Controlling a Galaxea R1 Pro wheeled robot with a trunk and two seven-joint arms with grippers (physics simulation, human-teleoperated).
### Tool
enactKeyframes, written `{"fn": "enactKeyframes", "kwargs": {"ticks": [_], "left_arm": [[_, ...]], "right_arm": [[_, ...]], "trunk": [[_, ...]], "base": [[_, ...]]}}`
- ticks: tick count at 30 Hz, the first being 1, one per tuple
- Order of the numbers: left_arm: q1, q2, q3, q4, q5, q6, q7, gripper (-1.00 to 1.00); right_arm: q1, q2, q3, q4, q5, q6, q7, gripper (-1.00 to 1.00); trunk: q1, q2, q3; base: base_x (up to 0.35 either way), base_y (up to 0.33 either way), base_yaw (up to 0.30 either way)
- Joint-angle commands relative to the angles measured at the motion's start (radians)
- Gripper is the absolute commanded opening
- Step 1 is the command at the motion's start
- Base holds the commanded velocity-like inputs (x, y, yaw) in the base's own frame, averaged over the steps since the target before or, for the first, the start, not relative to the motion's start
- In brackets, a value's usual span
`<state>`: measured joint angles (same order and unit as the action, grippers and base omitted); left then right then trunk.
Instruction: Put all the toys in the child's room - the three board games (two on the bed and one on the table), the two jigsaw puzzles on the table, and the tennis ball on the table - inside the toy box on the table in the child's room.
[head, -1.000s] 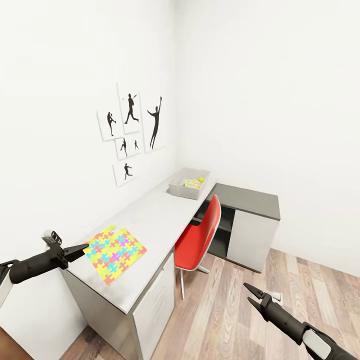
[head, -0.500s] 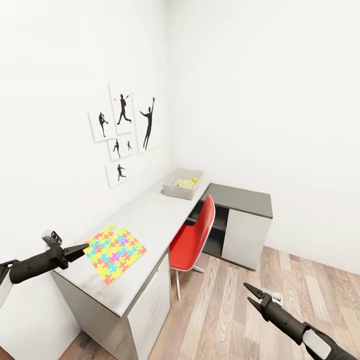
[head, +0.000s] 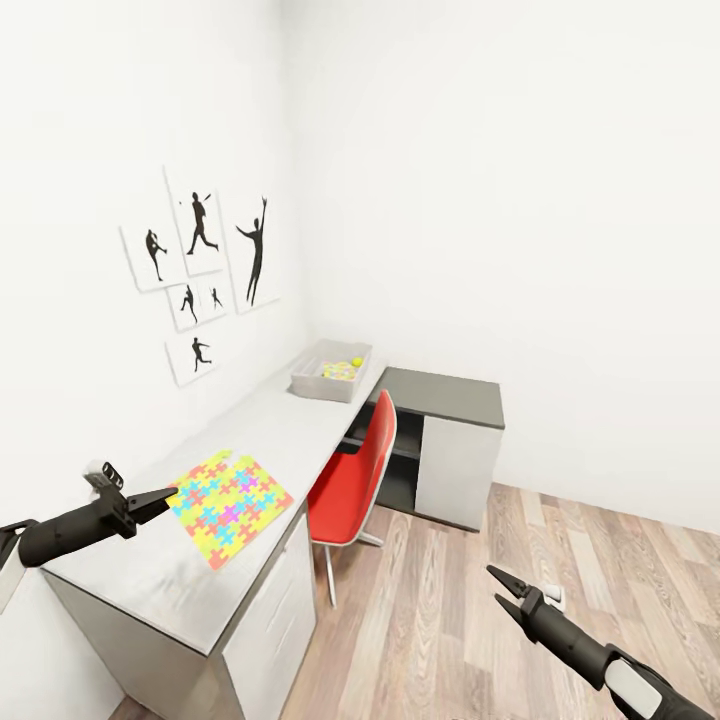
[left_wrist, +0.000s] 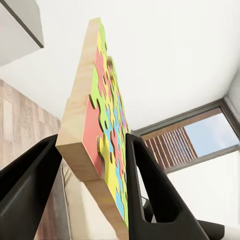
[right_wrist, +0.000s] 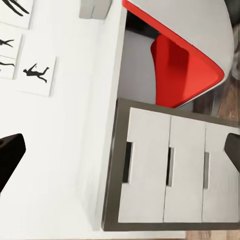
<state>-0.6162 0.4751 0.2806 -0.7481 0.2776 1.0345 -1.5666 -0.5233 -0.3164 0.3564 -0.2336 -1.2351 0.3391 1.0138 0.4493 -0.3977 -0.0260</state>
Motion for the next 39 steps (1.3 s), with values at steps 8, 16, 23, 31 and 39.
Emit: {"fn": "enactKeyframes", "kwargs": {"ticks": [8, 16, 23, 31, 39], "left_arm": [[0.0, 0.001, 0.0, 0.0, -0.001, 0.01, -0.004, -1.0], [0.0, 0.002, 0.0, 0.0, -0.001, 0.01, -0.004, -1.0], [0.001, 0.002, 0.0, 0.003, 0.0, 0.008, -0.004, -1.0], [0.021, 0.004, 0.011, 0.006, 0.0, 0.004, -0.004, -1.0], [0.023, 0.005, 0.014, 0.006, 0.002, 0.003, -0.004, -1.0]], "right_arm": [[-0.001, 0.0, 0.005, 0.0, -0.011, 0.008, 0.002, 1.0], [-0.001, 0.0, 0.004, 0.0, -0.012, 0.009, 0.006, 1.0], [-0.001, 0.001, 0.004, 0.0, -0.012, 0.01, 0.003, 1.0], [-0.001, 0.002, 0.003, -0.001, -0.011, 0.009, 0.001, 1.0], [-0.001, 0.005, 0.0, -0.001, -0.01, 0.009, 0.0, 1.0]], "trunk": [[0.001, -0.002, 0.003], [0.001, -0.002, 0.002], [0.001, -0.002, -0.007], [0.001, -0.002, -0.02], [0.001, -0.002, -0.026]], "base": [[0.0, 0.0, -0.215], [0.0, 0.0, -0.025], [0.0, 0.0, 0.0], [0.0, -0.001, 0.0], [0.087, -0.098, 0.0]]}}
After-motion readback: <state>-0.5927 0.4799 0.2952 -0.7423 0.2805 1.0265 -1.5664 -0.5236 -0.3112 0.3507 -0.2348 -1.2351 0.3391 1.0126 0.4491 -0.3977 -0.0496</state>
